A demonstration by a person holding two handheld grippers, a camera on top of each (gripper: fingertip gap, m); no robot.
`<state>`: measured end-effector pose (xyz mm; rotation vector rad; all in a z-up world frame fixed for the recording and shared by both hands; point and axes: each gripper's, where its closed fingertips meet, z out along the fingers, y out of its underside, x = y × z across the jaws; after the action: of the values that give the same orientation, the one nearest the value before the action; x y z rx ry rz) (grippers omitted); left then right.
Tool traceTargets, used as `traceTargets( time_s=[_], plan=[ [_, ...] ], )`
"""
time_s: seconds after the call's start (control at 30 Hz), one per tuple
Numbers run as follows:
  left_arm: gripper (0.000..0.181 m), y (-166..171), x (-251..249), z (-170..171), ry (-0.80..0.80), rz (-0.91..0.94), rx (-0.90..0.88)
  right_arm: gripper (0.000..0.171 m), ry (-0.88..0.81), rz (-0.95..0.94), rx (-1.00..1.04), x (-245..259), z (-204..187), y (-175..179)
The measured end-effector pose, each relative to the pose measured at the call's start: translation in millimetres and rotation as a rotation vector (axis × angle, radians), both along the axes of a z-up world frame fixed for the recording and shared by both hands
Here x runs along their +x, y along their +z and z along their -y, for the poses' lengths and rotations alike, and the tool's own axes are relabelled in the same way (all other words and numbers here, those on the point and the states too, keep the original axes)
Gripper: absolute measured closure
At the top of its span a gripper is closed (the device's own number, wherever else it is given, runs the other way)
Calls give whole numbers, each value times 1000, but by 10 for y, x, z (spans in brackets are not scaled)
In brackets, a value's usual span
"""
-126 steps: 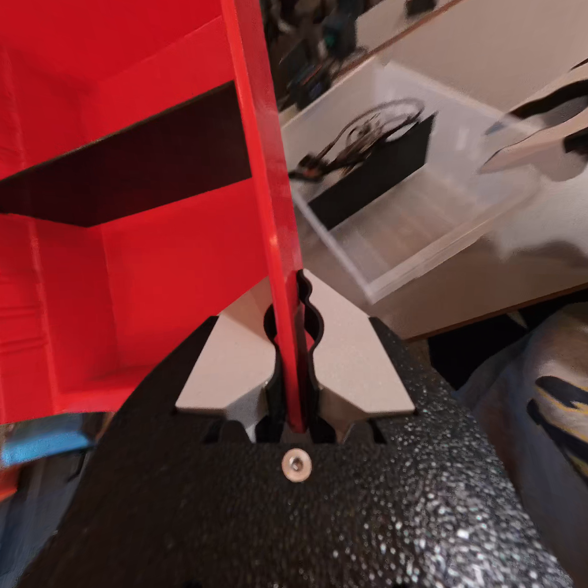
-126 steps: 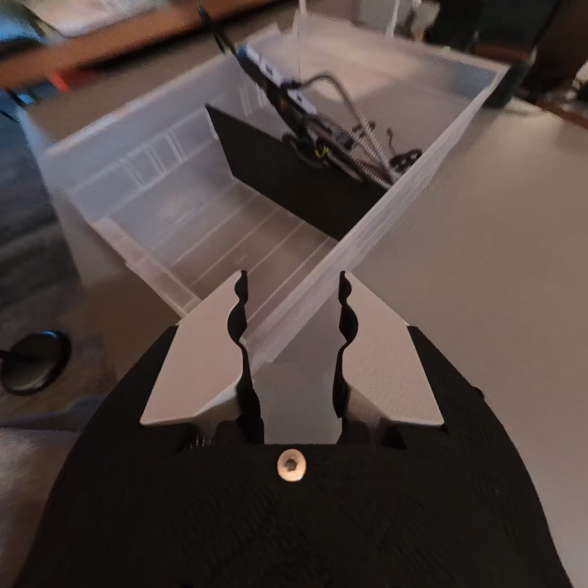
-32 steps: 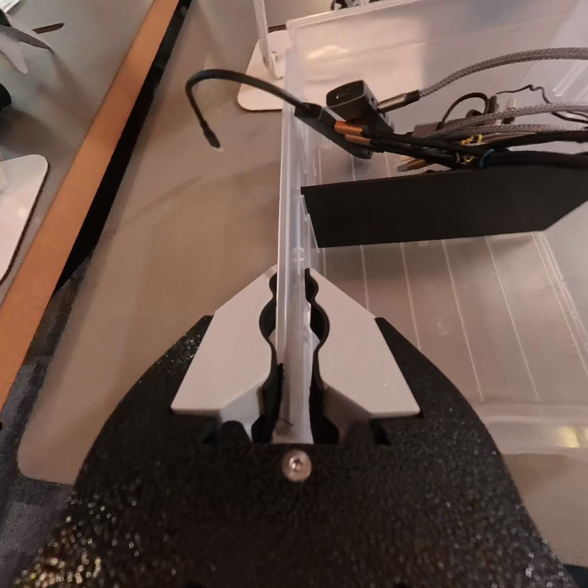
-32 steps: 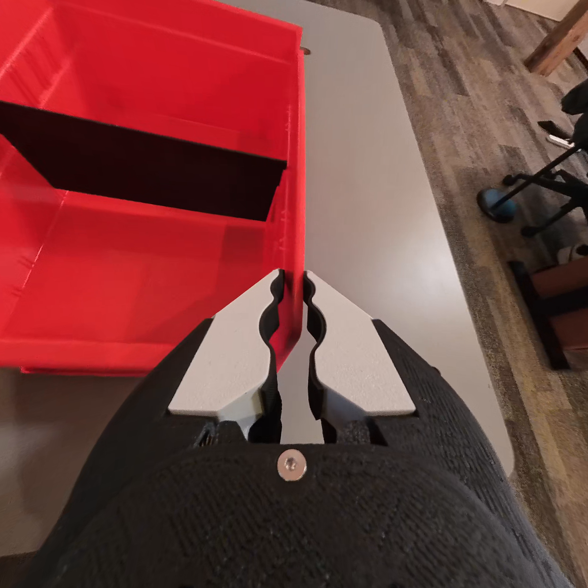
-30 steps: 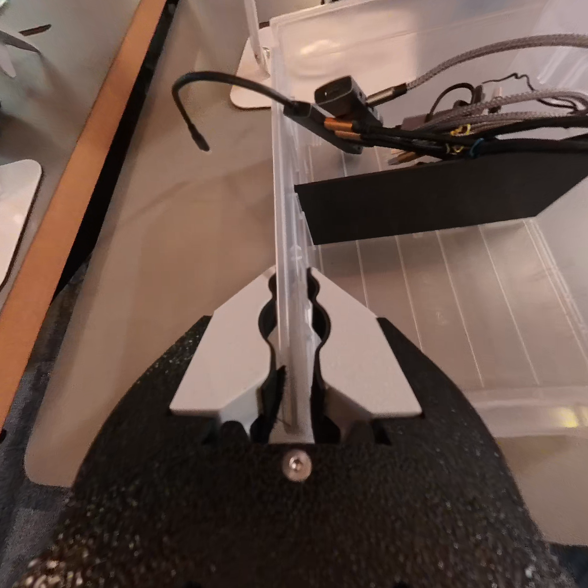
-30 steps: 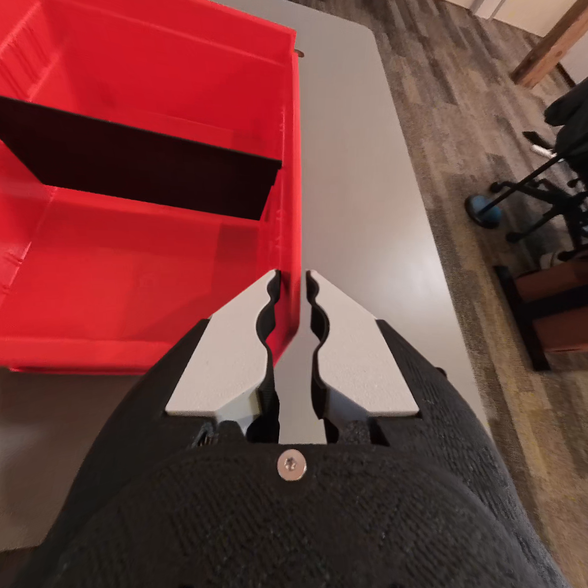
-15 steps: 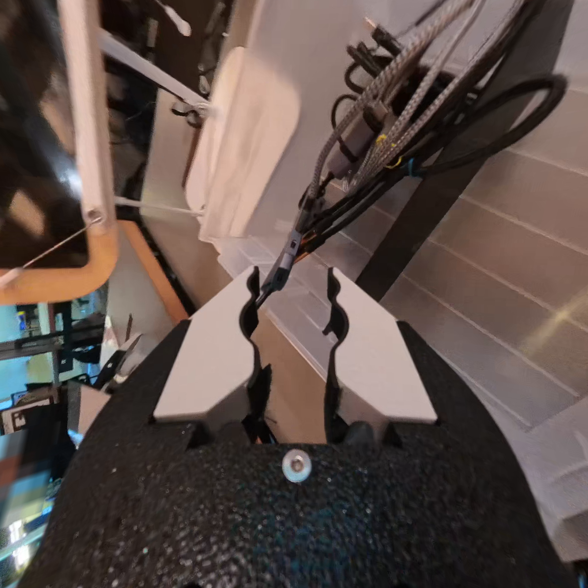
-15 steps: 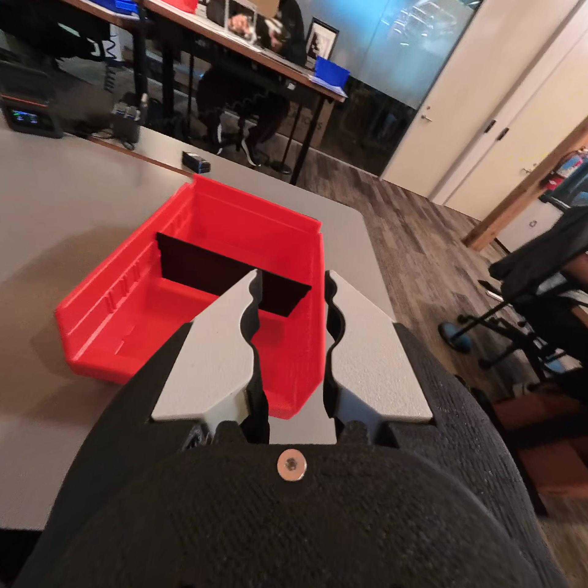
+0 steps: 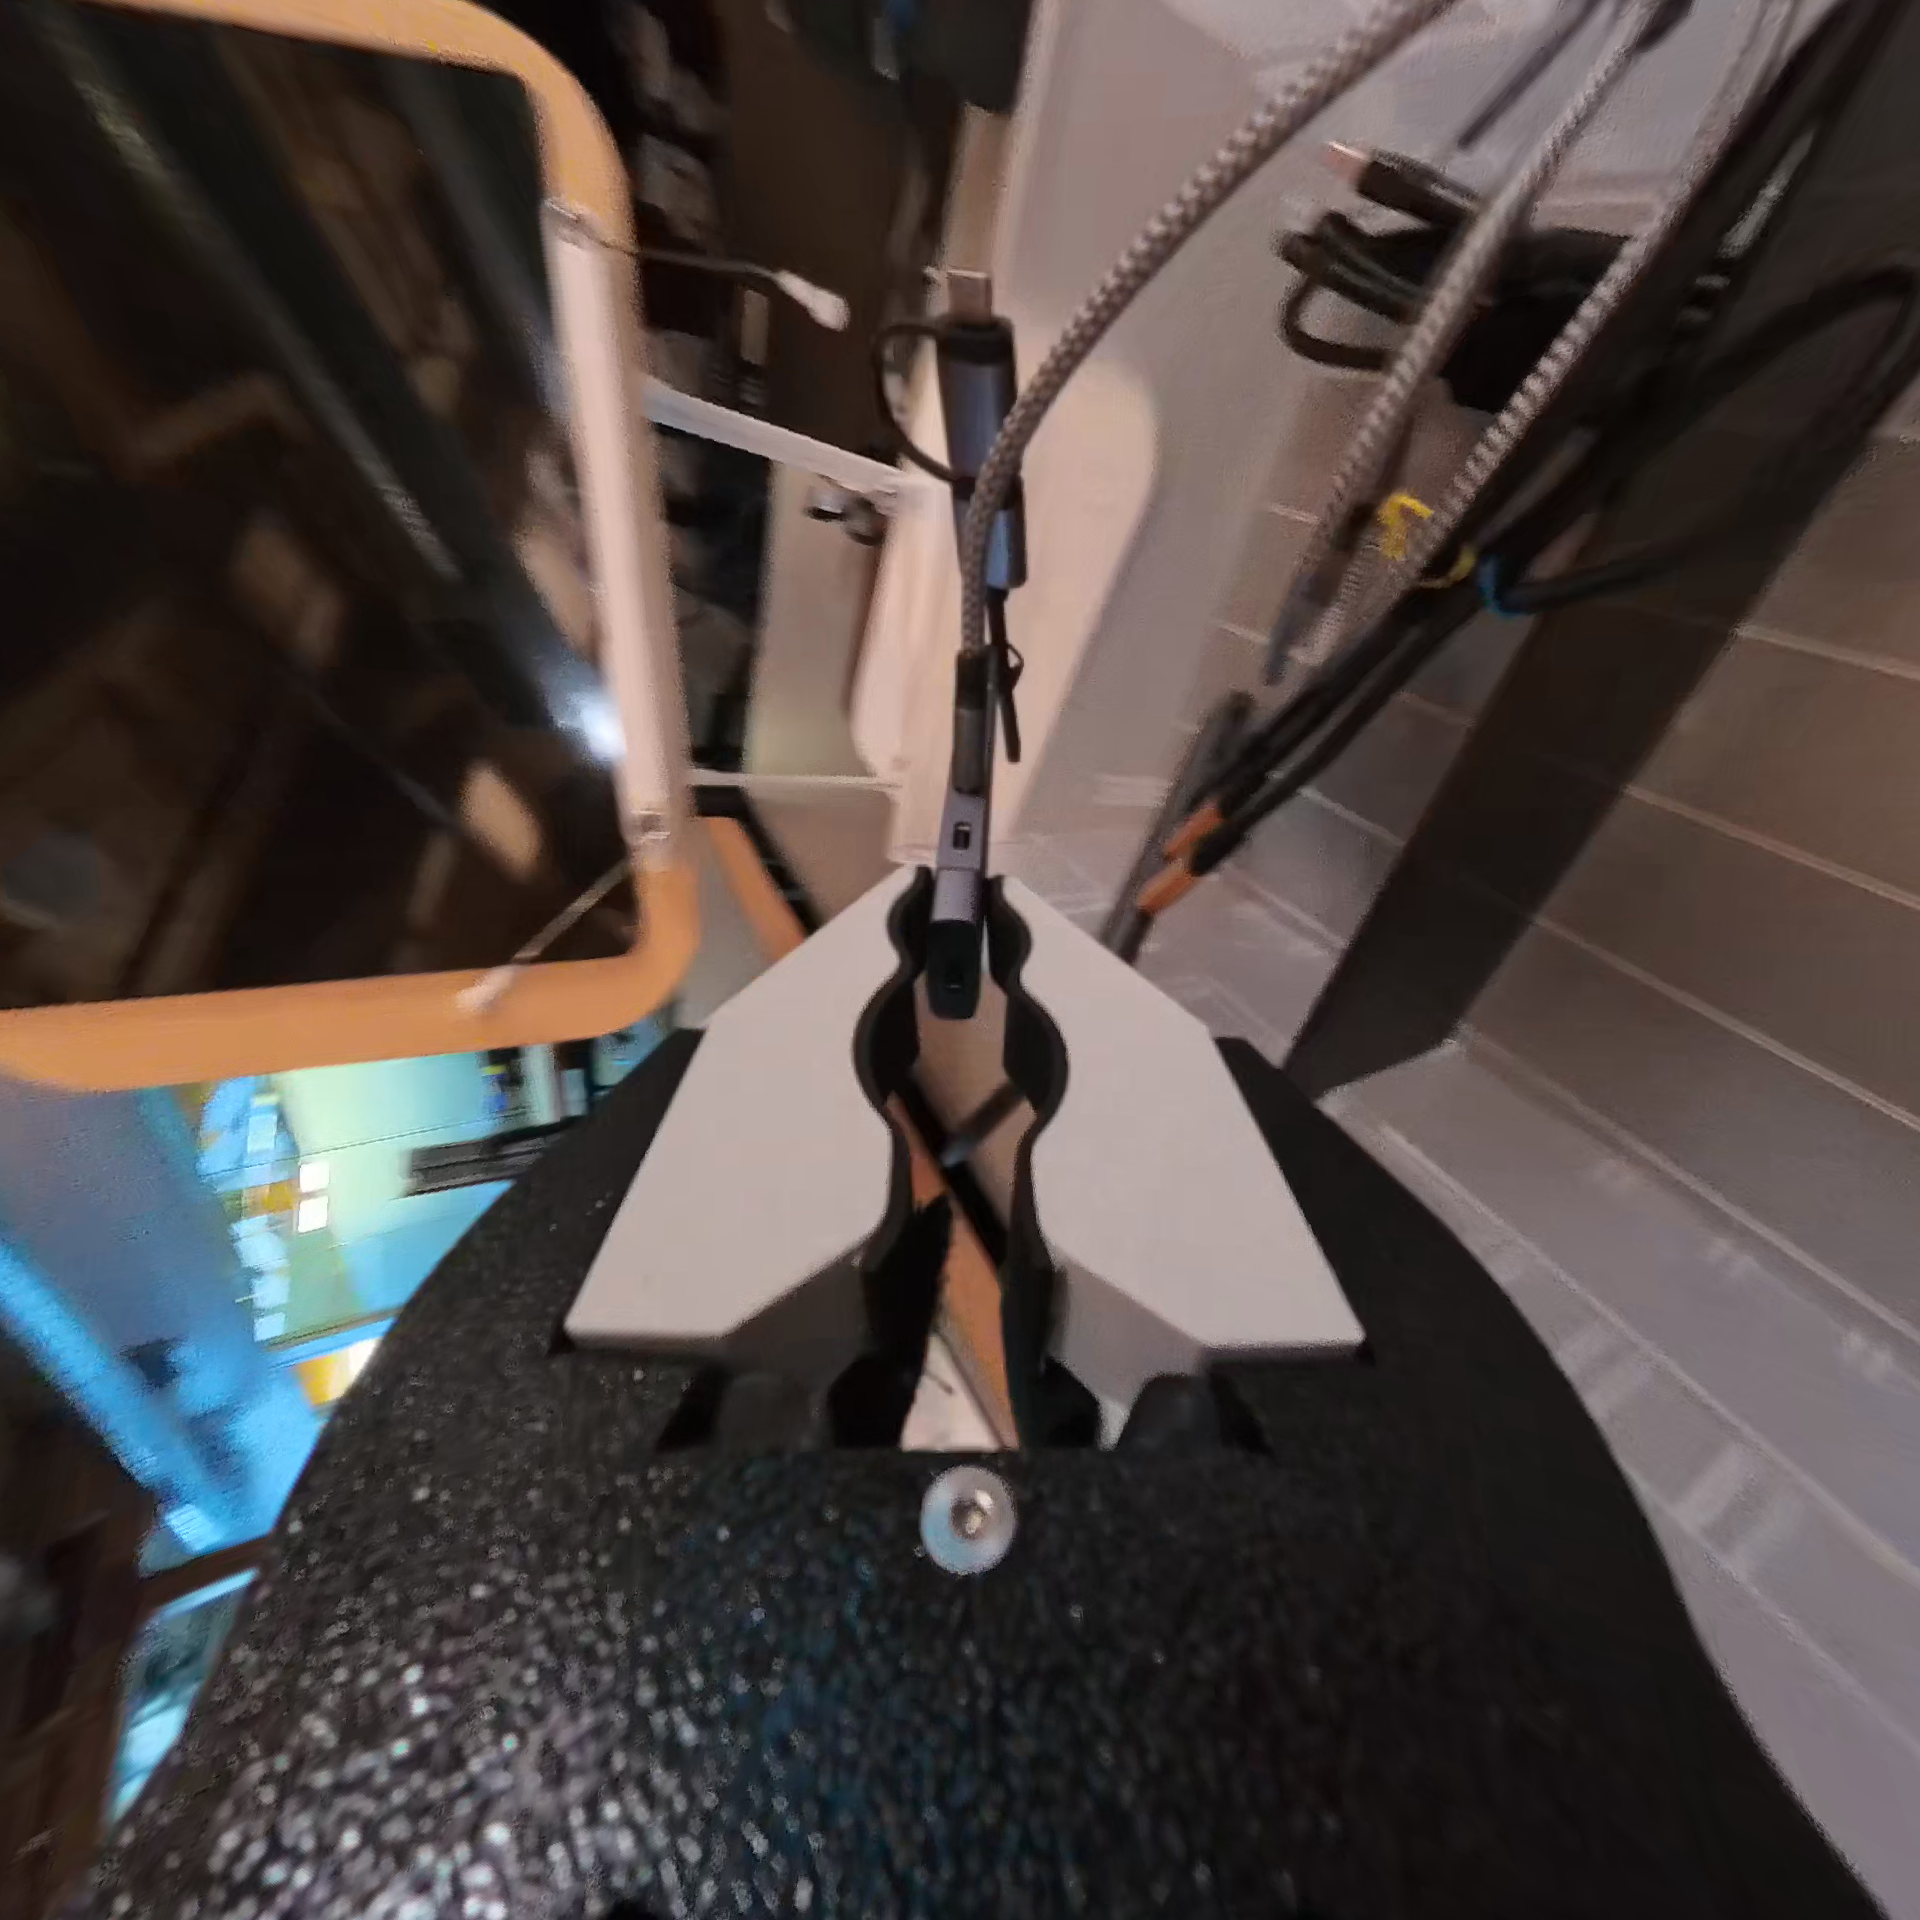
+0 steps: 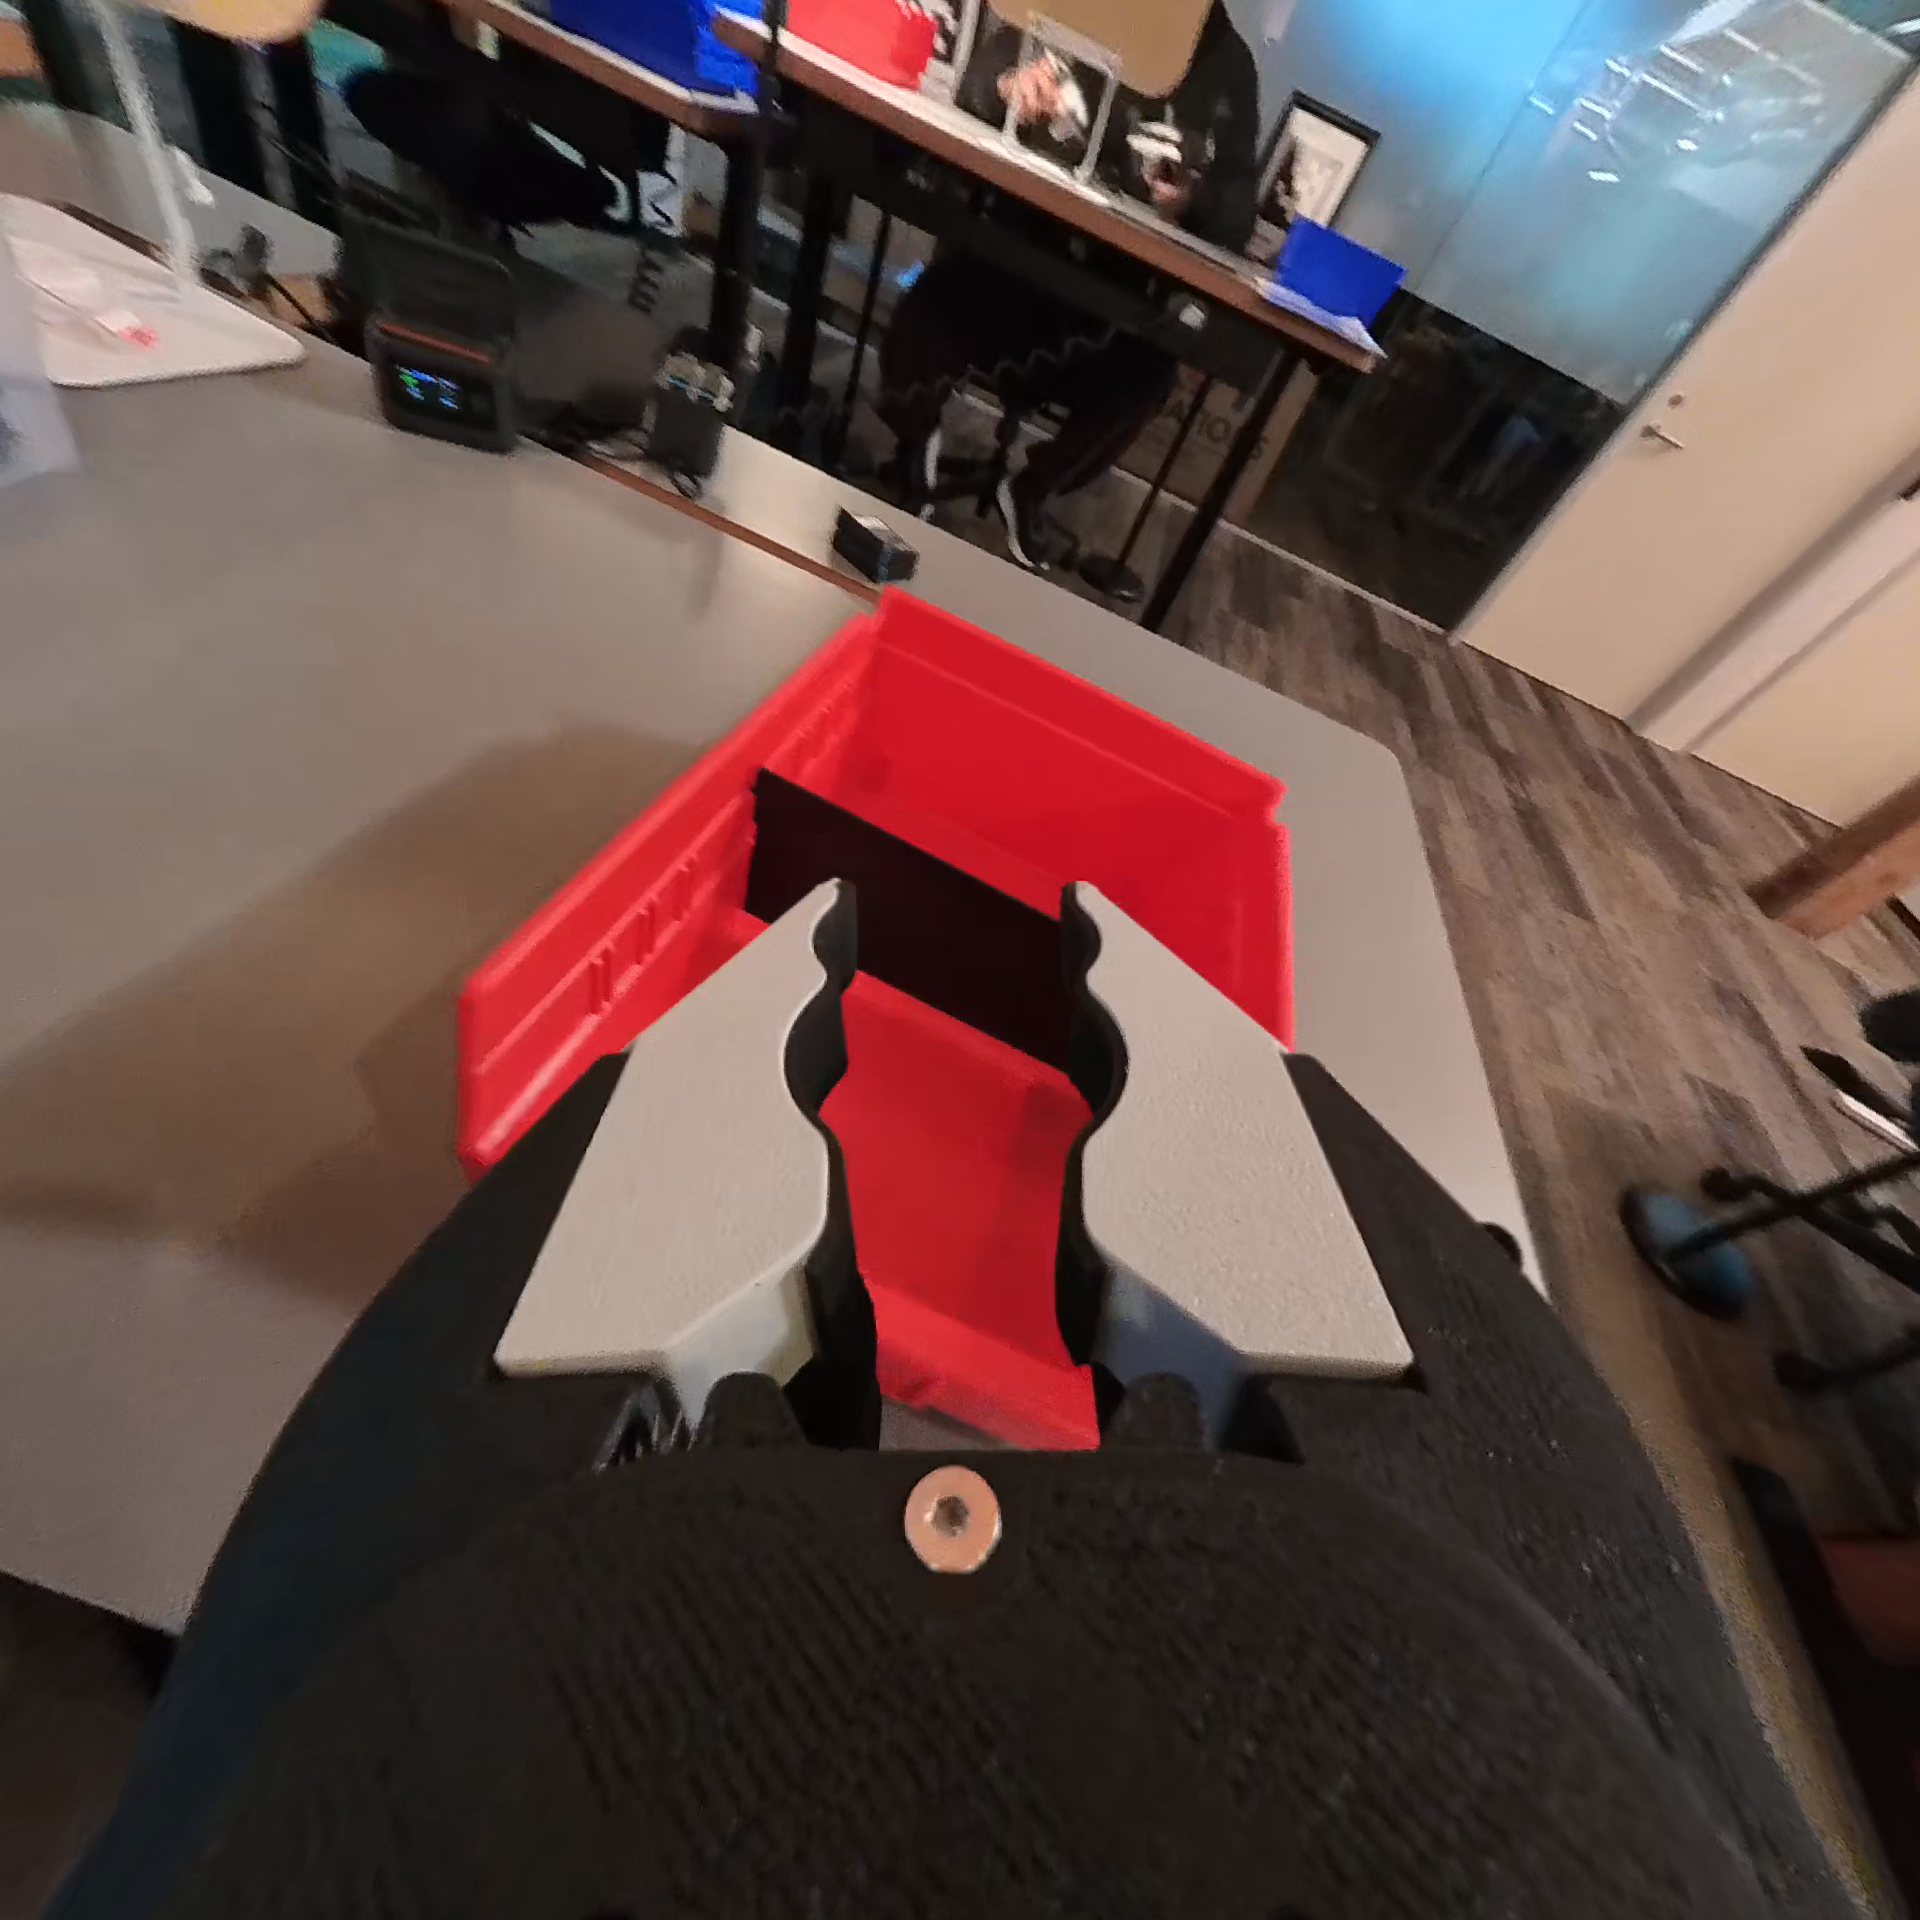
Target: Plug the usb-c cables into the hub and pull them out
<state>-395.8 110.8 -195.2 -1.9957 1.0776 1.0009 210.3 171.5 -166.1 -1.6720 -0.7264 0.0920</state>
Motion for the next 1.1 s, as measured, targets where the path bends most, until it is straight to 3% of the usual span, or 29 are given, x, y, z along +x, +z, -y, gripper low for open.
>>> traceTargets(
  time_s=[0.03,0.1,0.33,0.47,0.57,0.67,0.8,0.93,1.1],
  plan=[
    [174,146,21,8,-1,-42,62,133,23,-1,5,-73,0,11],
    [175,553,76,17,0,-134,232,133,58,10,14,-197,-15,23],
    [175,1991,480,37,-39,-187,577,133,173,-32,47,-559,0,142],
    [175,2810,942,-33,-128,-222,760,131,271,-90,72,-782,62,337],
    [174,3150,1469,-121,-263,-219,837,129,389,-203,105,-1018,167,617],
    [175,3096,2022,-214,-380,-326,874,130,598,-412,74,-1346,363,964],
    [175,2566,2658,-300,-519,-521,908,127,832,-660,-95,-1715,460,1279],
    [175,2017,3088,-320,-612,-578,915,116,955,-777,-378,-2066,403,1214],
    [175,1557,3394,-312,-658,-621,890,121,1060,-863,-533,-2313,504,1097]
  ],
)
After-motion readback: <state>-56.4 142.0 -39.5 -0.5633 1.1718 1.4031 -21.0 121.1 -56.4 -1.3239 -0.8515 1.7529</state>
